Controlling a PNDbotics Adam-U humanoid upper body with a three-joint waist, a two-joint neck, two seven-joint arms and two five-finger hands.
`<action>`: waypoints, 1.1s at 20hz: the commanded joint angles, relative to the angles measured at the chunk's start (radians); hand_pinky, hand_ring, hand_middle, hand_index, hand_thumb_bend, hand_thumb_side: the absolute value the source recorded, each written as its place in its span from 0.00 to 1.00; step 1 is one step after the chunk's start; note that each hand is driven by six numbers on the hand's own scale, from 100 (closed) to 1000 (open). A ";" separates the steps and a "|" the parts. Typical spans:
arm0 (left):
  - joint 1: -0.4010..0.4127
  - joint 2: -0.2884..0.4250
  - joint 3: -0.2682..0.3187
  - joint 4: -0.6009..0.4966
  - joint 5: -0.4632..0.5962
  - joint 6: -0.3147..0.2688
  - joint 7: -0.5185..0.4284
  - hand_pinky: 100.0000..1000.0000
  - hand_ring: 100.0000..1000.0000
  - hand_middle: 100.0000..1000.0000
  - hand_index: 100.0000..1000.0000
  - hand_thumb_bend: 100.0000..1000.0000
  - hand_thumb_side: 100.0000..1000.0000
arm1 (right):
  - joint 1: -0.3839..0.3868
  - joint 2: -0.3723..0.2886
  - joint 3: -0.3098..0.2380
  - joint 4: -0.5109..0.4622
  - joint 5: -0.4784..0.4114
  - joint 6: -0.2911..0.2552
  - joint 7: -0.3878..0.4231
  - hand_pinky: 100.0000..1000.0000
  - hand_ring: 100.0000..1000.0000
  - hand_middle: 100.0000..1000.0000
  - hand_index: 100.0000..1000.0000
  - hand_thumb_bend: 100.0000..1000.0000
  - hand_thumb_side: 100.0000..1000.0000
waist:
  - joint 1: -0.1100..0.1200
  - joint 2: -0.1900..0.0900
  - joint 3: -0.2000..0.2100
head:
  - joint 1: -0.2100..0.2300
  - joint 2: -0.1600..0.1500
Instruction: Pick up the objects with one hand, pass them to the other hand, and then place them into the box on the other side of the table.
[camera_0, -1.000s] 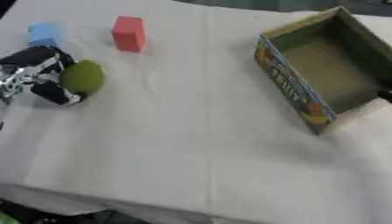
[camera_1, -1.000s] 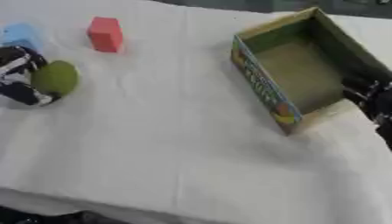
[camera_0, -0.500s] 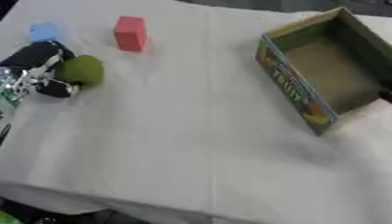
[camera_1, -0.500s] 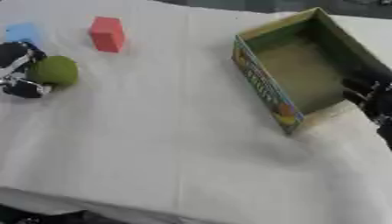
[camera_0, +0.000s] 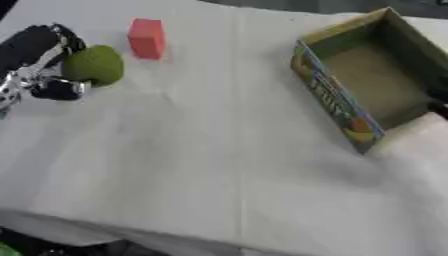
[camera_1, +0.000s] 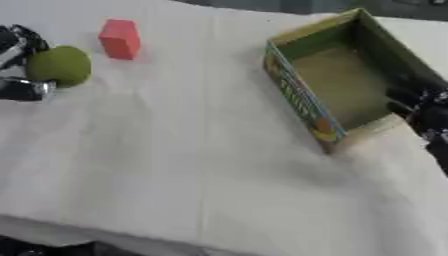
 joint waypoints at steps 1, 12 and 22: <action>-0.011 0.036 0.025 -0.098 0.047 0.020 0.013 0.39 0.40 0.37 0.41 0.00 0.05 | -0.012 -0.045 0.003 -0.013 -0.026 -0.015 0.009 1.00 1.00 1.00 1.00 0.00 0.57 | -0.003 -0.009 0.001 | -0.012 -0.005; 0.019 -0.118 0.037 -0.206 0.247 0.051 0.067 0.32 0.33 0.31 0.35 0.00 0.34 | -0.142 -0.348 0.120 -0.013 -0.058 -0.275 0.146 0.98 1.00 1.00 1.00 0.00 0.40 | -0.017 -0.027 -0.003 | -0.046 0.000; 0.103 -0.265 0.054 -0.215 0.312 -0.005 0.068 0.30 0.32 0.29 0.32 0.00 0.46 | -0.403 -0.537 0.309 -0.013 0.040 -0.439 0.156 0.94 1.00 1.00 0.96 0.00 0.08 | -0.028 -0.051 -0.025 | -0.059 0.004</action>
